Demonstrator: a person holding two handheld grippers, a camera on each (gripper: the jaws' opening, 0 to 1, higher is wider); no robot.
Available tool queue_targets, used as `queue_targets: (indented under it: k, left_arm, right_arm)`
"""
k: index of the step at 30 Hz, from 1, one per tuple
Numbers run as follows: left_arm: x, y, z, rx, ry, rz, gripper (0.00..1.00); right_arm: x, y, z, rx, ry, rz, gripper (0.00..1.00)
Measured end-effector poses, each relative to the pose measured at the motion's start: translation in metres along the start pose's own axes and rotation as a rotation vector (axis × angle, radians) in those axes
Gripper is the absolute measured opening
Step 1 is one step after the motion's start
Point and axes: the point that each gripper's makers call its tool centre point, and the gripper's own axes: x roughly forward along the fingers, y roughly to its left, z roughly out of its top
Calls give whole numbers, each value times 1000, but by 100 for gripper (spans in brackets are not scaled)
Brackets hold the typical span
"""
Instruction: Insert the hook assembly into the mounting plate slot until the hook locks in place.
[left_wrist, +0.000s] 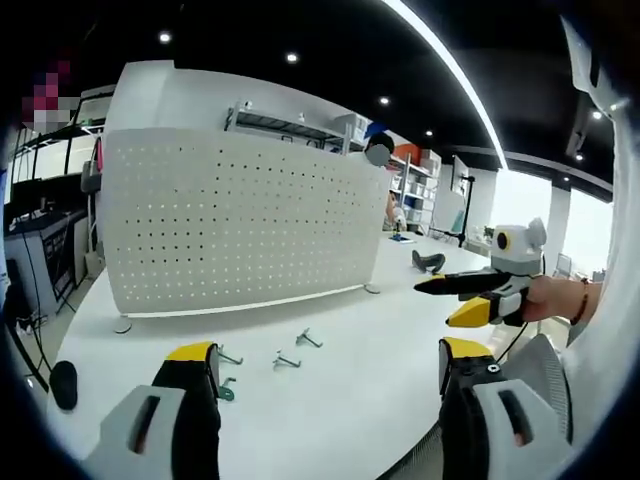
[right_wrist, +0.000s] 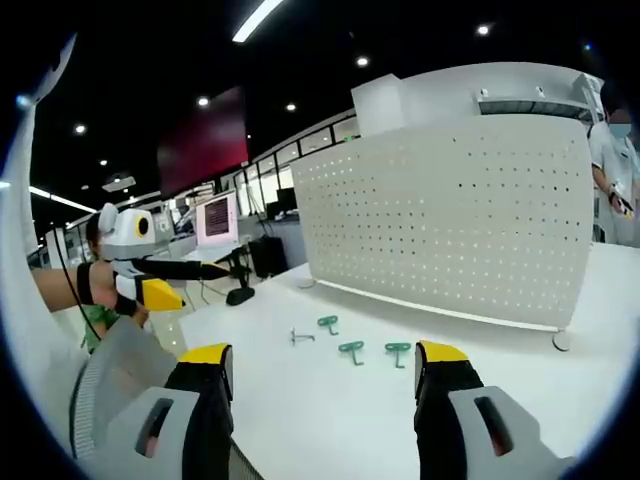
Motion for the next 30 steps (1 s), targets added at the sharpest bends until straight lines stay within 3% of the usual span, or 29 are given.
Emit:
queue_targets:
  k: [8, 30]
  left_arm:
    - [0, -2, 2, -7, -13, -15, 93]
    - [5, 7, -21, -38, 51, 5, 87]
  right_arm:
    - [0, -1, 2, 21, -11, 0, 75]
    - [1, 4, -5, 10, 21, 5, 73]
